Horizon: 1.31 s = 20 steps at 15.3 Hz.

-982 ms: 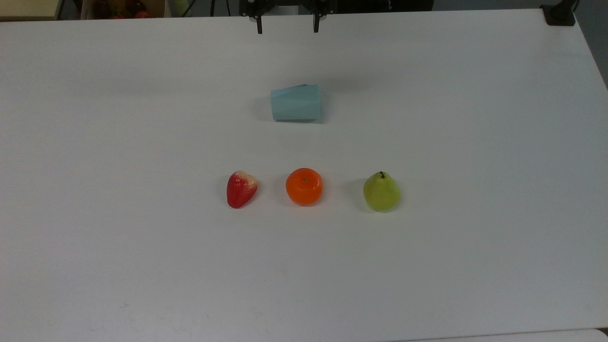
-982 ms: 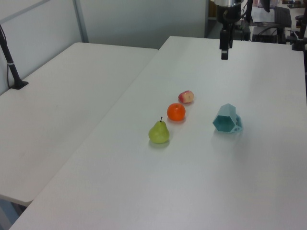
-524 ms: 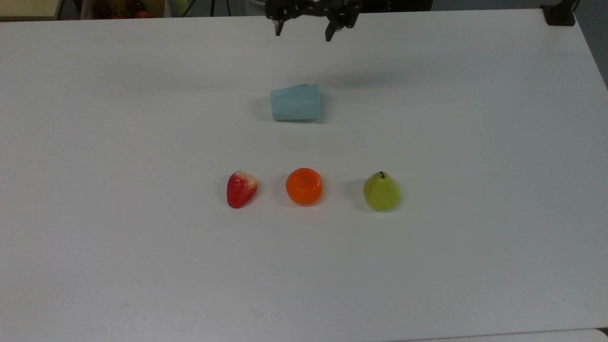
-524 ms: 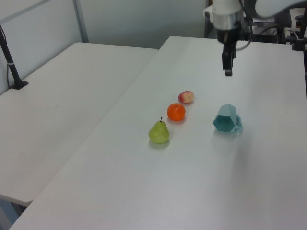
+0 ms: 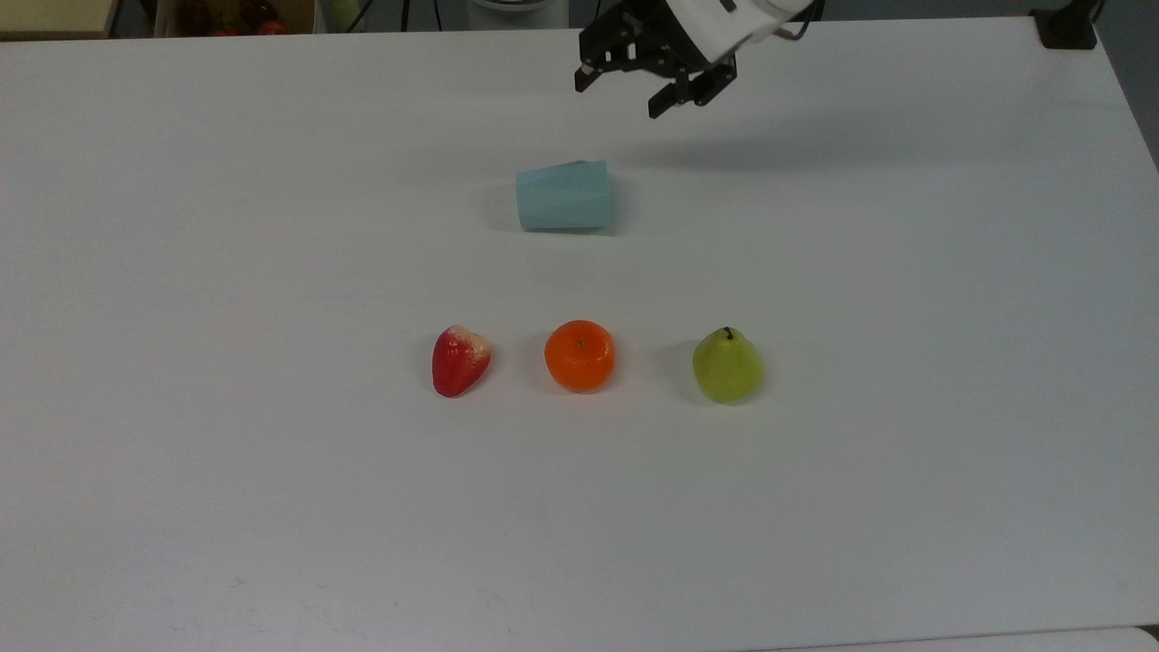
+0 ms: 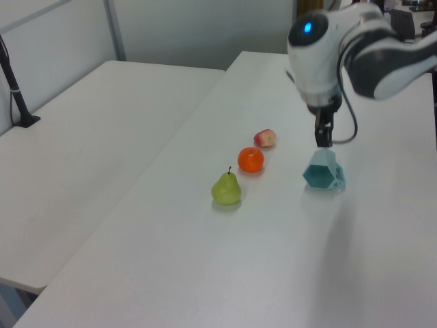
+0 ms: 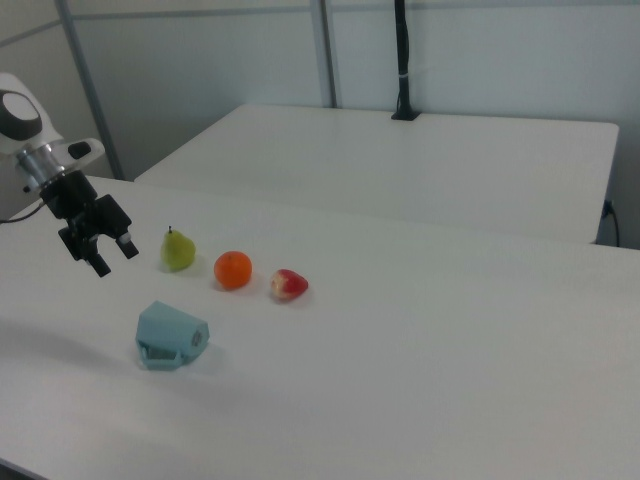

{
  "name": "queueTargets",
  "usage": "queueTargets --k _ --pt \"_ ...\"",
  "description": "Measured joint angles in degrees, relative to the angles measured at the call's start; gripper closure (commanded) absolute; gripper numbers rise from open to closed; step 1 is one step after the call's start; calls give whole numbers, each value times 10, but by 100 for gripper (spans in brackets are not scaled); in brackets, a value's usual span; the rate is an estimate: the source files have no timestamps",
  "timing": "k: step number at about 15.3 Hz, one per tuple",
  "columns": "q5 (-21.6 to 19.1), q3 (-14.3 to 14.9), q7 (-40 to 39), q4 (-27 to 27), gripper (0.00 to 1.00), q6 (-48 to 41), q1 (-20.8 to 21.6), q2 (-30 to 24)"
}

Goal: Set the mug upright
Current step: 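Move the gripper down to the base of the tipped blue mug, then close the gripper on the blue mug's base and lift it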

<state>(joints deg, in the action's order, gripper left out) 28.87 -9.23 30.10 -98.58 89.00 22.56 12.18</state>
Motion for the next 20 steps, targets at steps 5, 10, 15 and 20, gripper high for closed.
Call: queueTargets --k 5,10,15,20 --pt "65 0 100 -2 0 -3 37 69" --pt "151 0 203 -7 8 -11 48 139" --pt "185 4 213 -20 61 -40 42 159" --pt "195 4 214 -36 100 -41 32 159"
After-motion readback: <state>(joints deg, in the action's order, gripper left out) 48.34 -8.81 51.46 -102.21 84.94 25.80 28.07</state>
